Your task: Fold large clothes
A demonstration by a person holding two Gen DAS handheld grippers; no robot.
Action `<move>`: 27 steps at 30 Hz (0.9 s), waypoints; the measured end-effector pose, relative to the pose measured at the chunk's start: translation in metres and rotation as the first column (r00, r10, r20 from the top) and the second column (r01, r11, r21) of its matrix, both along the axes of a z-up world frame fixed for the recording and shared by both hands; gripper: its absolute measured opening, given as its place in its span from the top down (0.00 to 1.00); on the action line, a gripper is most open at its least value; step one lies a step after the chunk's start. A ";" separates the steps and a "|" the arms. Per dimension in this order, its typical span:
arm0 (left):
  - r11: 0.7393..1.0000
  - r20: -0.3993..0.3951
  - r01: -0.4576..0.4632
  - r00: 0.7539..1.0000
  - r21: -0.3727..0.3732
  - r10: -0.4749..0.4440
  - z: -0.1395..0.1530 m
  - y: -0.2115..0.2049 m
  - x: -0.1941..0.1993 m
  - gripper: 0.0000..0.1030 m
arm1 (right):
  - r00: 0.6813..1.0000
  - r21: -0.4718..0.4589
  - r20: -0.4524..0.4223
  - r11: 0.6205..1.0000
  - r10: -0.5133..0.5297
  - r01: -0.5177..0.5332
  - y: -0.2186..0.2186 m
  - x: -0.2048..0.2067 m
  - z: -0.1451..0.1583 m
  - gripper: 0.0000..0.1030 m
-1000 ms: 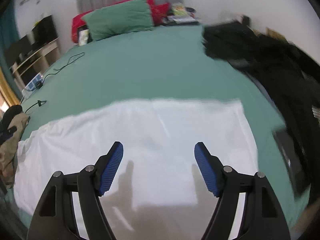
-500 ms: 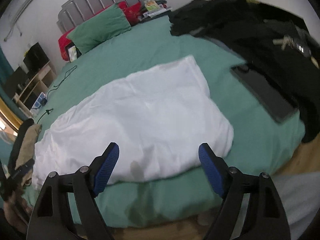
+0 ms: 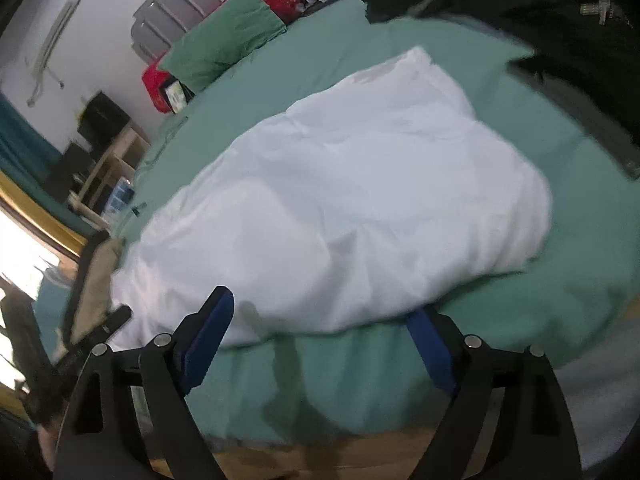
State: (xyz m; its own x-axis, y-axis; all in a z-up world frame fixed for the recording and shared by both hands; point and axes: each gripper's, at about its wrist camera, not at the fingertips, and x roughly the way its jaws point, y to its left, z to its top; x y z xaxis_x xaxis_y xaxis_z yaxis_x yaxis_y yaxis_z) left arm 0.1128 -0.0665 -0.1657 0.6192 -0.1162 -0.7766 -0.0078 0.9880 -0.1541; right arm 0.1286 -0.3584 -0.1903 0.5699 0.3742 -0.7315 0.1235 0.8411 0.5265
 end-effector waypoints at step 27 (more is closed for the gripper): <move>0.988 -0.080 0.111 0.991 0.111 -0.103 -0.036 -0.042 0.057 0.41 | 0.996 0.282 0.071 0.957 0.048 -0.067 0.038 0.084 -0.028 0.83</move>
State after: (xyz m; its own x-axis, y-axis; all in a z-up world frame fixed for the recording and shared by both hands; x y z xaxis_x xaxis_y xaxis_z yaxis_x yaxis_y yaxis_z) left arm 0.1693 -0.1081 -0.2017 0.5483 -0.0861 -0.8319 0.0916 0.9949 -0.0426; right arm 0.2121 -0.3200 -0.2182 0.5825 0.5947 -0.5540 0.0385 0.6607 0.7497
